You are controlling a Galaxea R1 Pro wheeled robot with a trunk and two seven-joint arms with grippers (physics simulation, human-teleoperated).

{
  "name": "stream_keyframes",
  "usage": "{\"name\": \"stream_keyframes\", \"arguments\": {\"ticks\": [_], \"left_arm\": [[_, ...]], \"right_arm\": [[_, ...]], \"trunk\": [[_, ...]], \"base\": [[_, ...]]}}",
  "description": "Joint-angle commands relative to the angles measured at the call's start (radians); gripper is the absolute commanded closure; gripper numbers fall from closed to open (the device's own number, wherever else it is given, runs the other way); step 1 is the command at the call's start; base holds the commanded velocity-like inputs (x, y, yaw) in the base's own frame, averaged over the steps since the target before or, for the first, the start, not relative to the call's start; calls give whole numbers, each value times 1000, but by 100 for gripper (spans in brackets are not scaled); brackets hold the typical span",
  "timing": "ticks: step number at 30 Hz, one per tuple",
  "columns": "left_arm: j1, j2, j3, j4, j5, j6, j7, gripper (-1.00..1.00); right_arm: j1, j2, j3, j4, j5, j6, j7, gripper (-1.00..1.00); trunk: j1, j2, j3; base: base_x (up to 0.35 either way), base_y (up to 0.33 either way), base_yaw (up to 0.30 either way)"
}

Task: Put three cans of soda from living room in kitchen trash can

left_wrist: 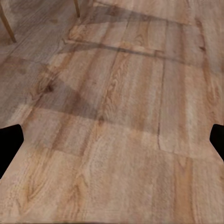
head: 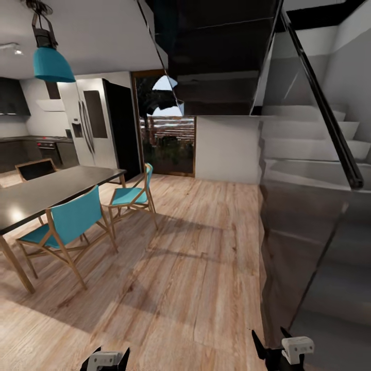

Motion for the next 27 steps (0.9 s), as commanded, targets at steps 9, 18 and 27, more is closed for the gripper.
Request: {"name": "stream_keyframes", "arguments": {"ticks": [9,18,27], "left_arm": [[0,0,0,0,0,0,0,-100],[0,0,0,0,0,0,0,-100],[0,0,0,0,0,0,0,-100]], "right_arm": [[0,0,8,6,1,0,-3,-100],[0,-1,11,6,1,-1,-3,-100],[0,-1,11,6,2,-1,-3,-100]], "trunk": [[0,0,0],[0,0,0],[0,0,-2]], "base": [[0,0,247],[0,0,121],[0,0,25]]}}
